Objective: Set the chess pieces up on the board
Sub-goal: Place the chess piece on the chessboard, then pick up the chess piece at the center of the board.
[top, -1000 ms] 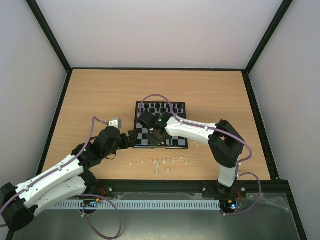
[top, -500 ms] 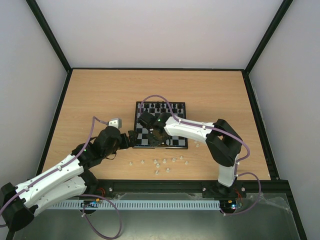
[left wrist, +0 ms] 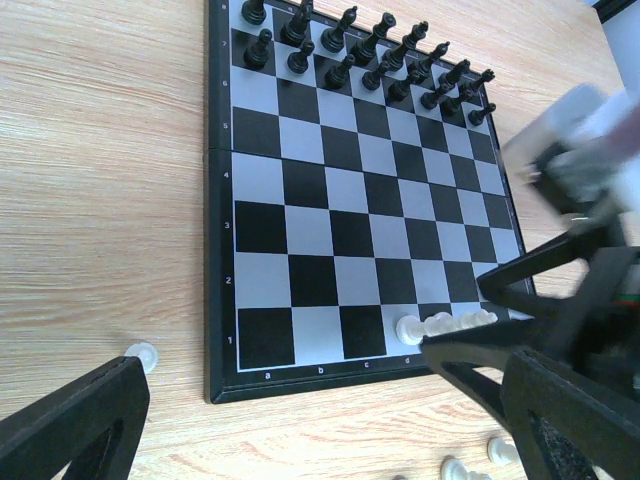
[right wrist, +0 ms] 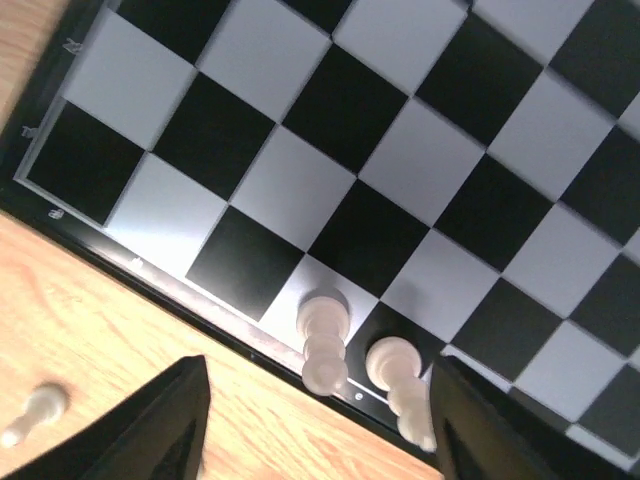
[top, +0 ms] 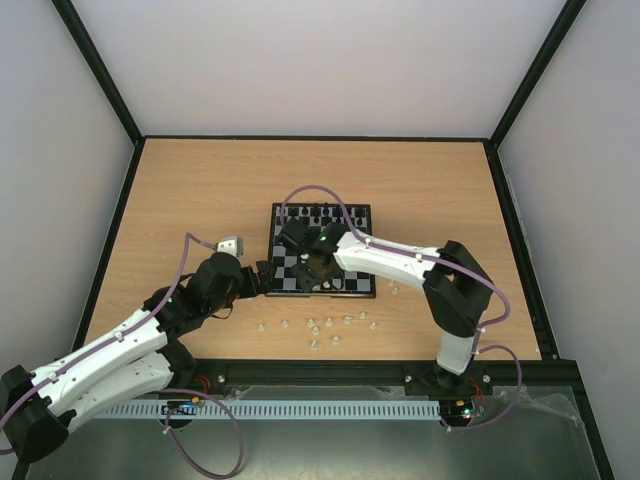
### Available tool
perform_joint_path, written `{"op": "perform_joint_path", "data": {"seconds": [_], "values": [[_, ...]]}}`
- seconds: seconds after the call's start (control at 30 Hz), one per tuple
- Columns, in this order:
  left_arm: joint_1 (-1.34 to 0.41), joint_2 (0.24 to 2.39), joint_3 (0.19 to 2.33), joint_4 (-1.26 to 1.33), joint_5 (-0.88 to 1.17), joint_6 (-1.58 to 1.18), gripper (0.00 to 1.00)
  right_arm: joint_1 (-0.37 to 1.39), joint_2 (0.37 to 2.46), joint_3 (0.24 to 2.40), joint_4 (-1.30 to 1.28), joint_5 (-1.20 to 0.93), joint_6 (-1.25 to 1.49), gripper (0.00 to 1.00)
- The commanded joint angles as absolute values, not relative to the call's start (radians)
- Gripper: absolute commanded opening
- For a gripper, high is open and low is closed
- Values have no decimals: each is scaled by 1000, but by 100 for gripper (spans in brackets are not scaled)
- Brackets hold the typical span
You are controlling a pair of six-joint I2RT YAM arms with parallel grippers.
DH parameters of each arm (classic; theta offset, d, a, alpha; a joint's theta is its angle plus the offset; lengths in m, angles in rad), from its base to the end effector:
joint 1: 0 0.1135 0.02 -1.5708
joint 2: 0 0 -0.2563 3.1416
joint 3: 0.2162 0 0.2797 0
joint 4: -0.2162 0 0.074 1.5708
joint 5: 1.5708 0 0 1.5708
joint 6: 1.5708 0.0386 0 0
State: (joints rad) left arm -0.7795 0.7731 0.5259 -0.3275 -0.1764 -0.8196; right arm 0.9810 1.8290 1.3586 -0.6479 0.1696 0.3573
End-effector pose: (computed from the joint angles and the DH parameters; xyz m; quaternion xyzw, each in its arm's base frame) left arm 0.1542 -0.1429 0.2229 -0.0596 0.8741 -0.2873 0.3872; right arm 0.2308 0.3331 0.1902 -0.2798 0.9300 0.0739 0.2265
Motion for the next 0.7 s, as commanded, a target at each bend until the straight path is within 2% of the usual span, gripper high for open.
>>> {"op": "perform_joint_path", "data": {"seconds": [0.0,0.07,0.1,0.27,0.4,0.53,0.67], "values": [[-772,769,528,-318,-192,-809,100,976,1676,1361,-646,191,367,70],[-772,772,534,-319,-191,-804,99,977,1597,1327,-617,210,376,94],[-772,776,541,-319,-191,-800,99,976,1555,1305,-599,214,377,99],[-771,802,570,-318,-188,-786,100,977,1304,1158,-504,255,401,99],[-769,829,593,-321,-193,-785,99,977,1072,958,-425,258,427,99],[-767,858,610,-317,-197,-793,100,978,950,839,-365,241,479,98],[-766,887,633,-323,-199,-794,99,979,918,764,-329,260,537,98]]}}
